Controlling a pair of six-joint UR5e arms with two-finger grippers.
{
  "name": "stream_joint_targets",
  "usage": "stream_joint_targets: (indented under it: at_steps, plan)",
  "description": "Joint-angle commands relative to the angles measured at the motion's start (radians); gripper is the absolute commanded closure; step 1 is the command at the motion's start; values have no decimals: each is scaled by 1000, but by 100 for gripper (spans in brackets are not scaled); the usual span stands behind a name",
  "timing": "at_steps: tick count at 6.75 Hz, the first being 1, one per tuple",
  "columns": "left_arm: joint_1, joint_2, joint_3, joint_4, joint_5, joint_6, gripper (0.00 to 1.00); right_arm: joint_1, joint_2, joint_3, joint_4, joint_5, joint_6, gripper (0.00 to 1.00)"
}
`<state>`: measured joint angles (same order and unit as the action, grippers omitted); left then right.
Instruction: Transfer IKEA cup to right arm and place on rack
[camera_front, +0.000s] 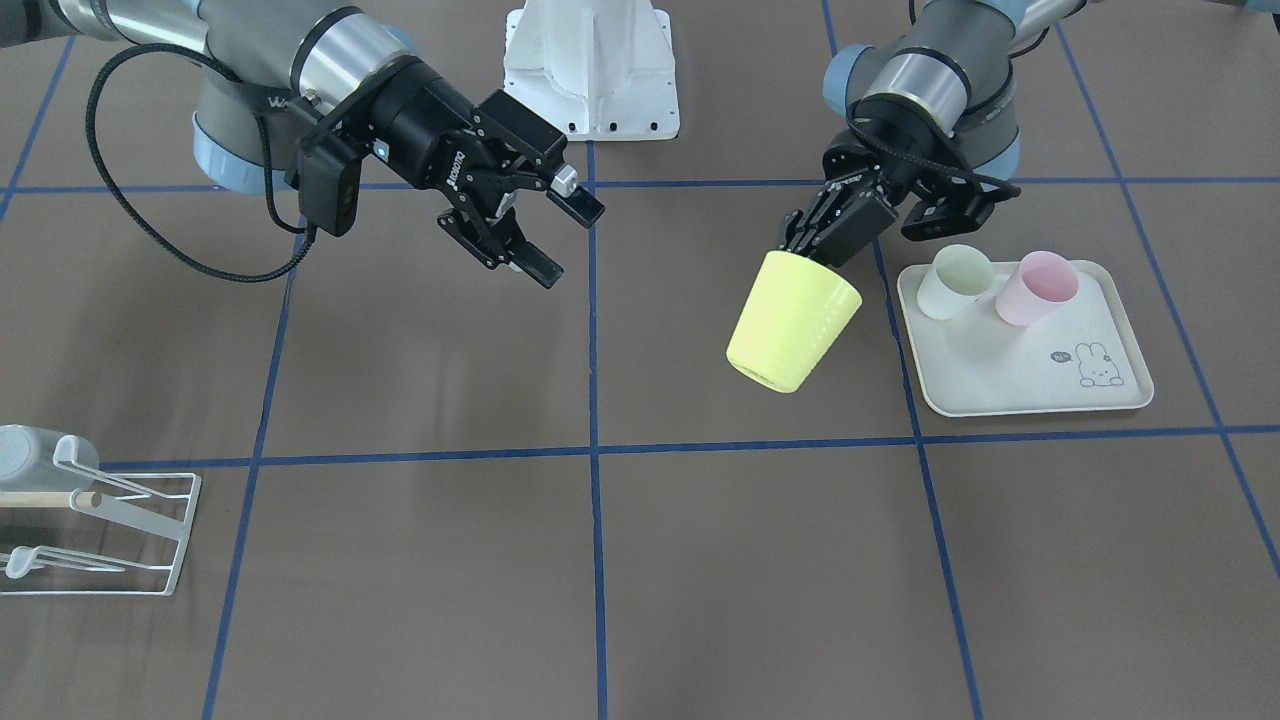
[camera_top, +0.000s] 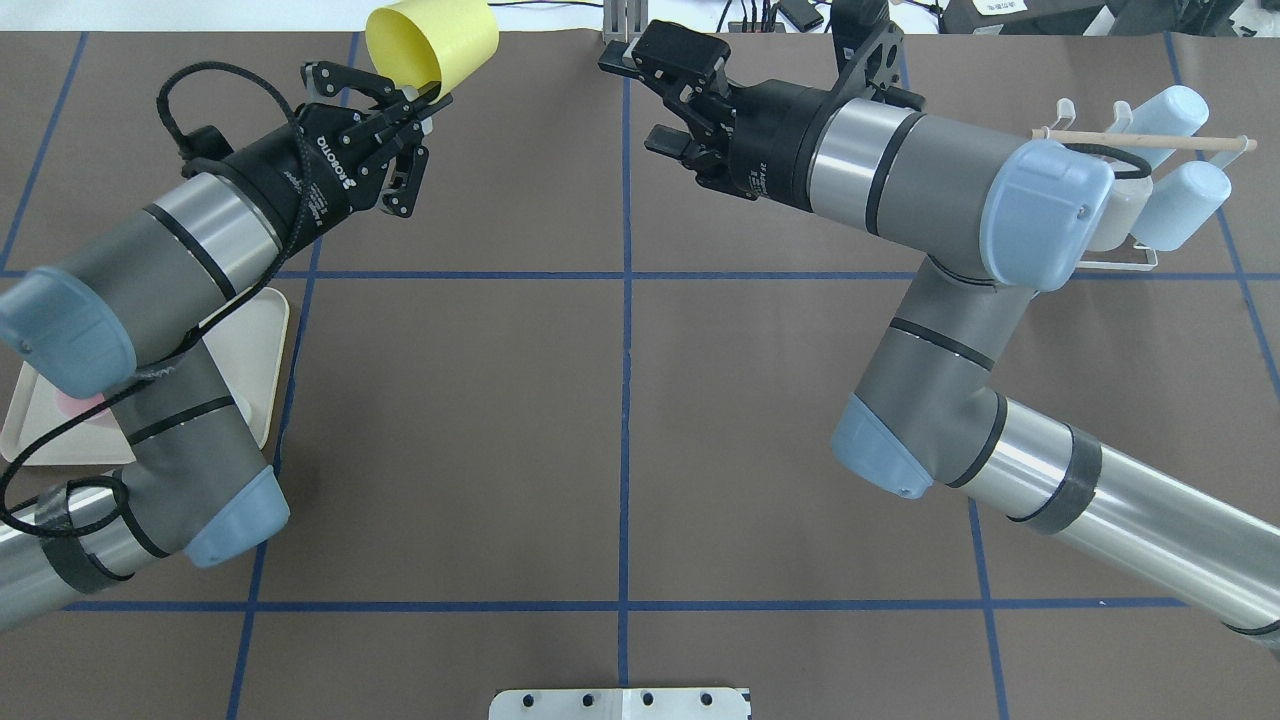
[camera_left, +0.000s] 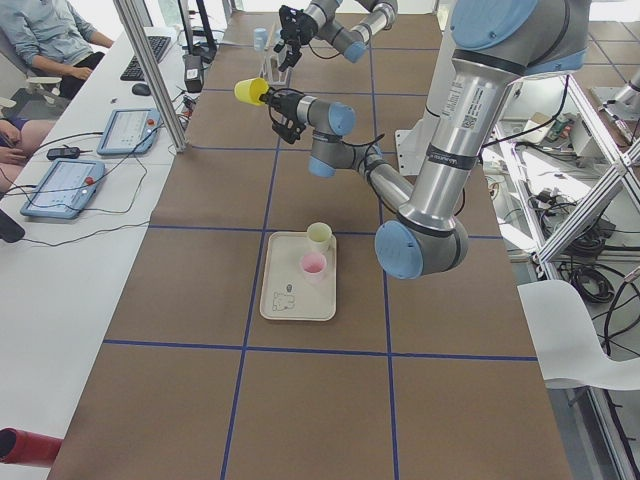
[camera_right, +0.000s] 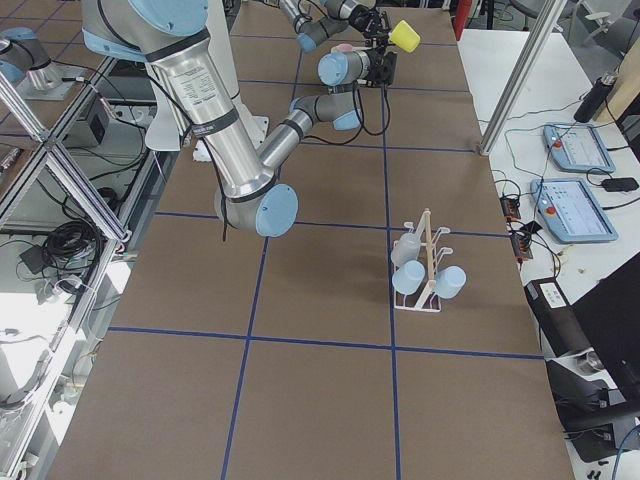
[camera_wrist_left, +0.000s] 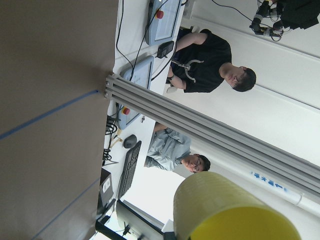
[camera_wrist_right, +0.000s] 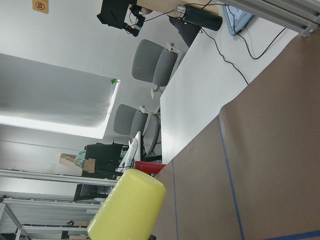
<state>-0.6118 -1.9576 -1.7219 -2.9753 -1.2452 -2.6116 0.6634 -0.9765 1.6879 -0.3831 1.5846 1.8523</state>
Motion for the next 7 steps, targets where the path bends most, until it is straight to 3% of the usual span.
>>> stream_joint_targets:
  at_steps: [1,4,7]
  plan:
    - [111,-7,63,-229,128,2,100,-8,18,-33,81,-17,65,1]
    - [179,-37,122,-390,178,2,100,-19,42,-53,96,-26,102,1]
    - [196,-142,172,-395,179,21,100,-38,42,-63,96,-26,102,1]
